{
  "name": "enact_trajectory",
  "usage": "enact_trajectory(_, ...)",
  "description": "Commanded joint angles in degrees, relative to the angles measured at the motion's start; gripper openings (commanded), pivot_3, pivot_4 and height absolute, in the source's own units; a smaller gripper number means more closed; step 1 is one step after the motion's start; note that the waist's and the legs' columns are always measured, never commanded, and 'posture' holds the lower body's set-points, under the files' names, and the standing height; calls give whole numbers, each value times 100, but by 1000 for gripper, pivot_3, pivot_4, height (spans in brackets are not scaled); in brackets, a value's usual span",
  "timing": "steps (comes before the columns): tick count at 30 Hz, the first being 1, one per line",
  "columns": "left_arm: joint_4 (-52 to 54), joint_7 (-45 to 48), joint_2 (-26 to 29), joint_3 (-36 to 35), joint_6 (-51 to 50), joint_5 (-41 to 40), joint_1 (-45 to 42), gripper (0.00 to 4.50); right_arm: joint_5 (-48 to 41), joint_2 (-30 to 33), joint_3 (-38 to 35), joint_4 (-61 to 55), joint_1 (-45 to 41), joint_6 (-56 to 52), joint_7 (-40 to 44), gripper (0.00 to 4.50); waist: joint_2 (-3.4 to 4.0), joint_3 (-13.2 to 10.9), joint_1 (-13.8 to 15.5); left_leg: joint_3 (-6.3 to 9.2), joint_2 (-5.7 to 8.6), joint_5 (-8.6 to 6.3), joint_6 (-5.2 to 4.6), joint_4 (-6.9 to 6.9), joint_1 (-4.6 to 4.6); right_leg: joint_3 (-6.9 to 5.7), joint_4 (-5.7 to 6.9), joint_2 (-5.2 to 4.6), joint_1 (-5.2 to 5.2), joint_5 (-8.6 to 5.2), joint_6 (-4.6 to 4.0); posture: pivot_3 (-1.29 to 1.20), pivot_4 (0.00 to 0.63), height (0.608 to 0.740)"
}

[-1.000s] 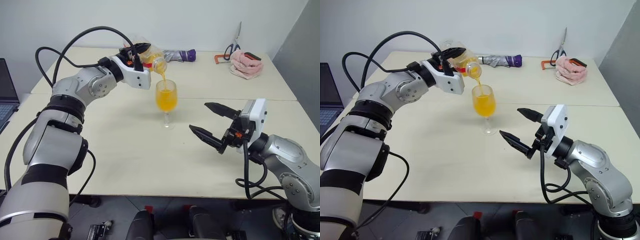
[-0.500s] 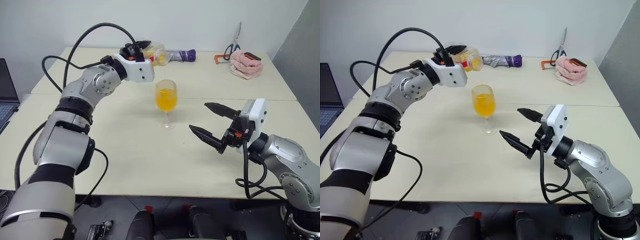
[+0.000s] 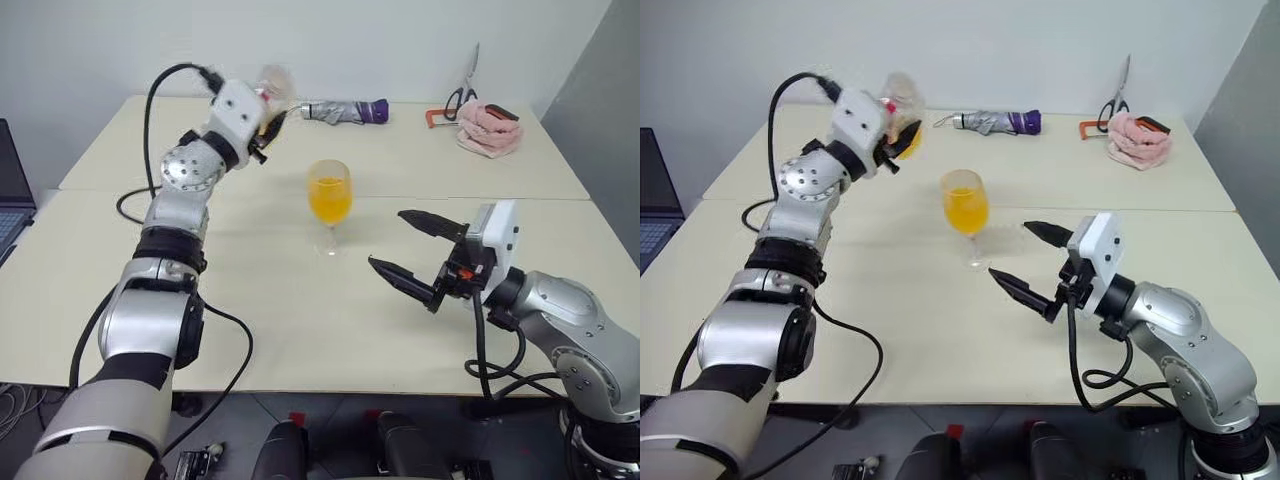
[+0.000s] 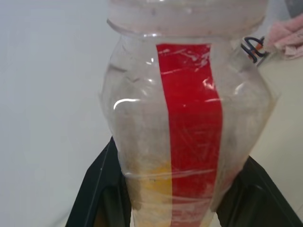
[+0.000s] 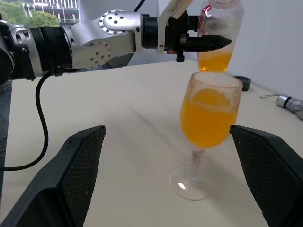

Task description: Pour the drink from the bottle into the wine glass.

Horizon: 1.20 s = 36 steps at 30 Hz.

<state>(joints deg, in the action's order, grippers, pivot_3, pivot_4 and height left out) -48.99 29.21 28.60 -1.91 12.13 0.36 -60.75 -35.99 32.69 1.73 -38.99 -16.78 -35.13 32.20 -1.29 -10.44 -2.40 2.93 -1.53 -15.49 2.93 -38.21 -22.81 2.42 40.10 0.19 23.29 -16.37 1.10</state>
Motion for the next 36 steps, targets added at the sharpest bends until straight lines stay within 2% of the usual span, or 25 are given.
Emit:
enact_trajectory(1, 1026, 69, 111, -471, -1116, -606, 496, 1761, 12, 50, 250, -179, -244, -251, 2, 4500, 0, 0, -1, 4, 0, 0, 0, -2, -1, -3, 2, 0, 0, 0, 0, 0, 150, 740)
enact_trajectory(5, 1955, -90, 115, -953, -2239, -1151, 1237, 1761, 309, 30, 676, 59, -586, -559, -87, 4500, 0, 0, 13, 14, -2, 0, 1, -19, -9, -9, 7, -1, 0, 0, 0, 0, 150, 740)
enact_trajectory(11, 2724, -226, 206, -1264, -3035, -1442, 1930, 1761, 407, -61, 925, 259, -888, -573, 150, 4500, -1, 0, 75, 18, 1, -1, -1, -52, -13, -11, 23, -4, -5, 0, 0, 0, 150, 740)
enact_trajectory(17, 2796, -323, 280, -1312, -3067, -1395, 2292, 1761, 533, -99, 1062, 375, -1063, -527, 321, 4500, -2, 1, 75, 19, 3, -1, -1, -61, -9, -11, 37, -6, -7, 0, 1, 0, 150, 740)
enact_trajectory(26, 2257, -330, 310, -1318, -2863, -1337, 2406, 1761, 641, -164, 1077, 395, -1129, -580, 439, 4500, -3, 2, 69, 17, 2, -2, -2, -61, -8, -11, 38, -2, -7, 0, 1, 0, 150, 740)
enact_trajectory(34, 2221, -260, 252, -1246, -2478, -1298, 2508, 4256, 674, -197, 1065, 389, -1125, -614, 450, 4500, -4, 2, 69, 16, 1, -2, -2, -61, -7, -9, 40, -2, -7, 0, 1, 0, 150, 740)
enact_trajectory(35, 2240, -258, 240, -1239, -2443, -1292, 2532, 4454, 677, -198, 1062, 390, -1123, -617, 449, 4500, -4, 2, 69, 16, 2, -2, -2, -60, -7, -9, 40, -2, -7, 0, 1, 0, 150, 740)
enact_trajectory(36, 2276, -257, 232, -1235, -2408, -1287, 2565, 4454, 675, -194, 1053, 389, -1123, -624, 450, 4500, -4, 2, 69, 16, 2, -2, -2, -60, -7, -9, 40, -2, -7, 0, 1, 0, 150, 740)
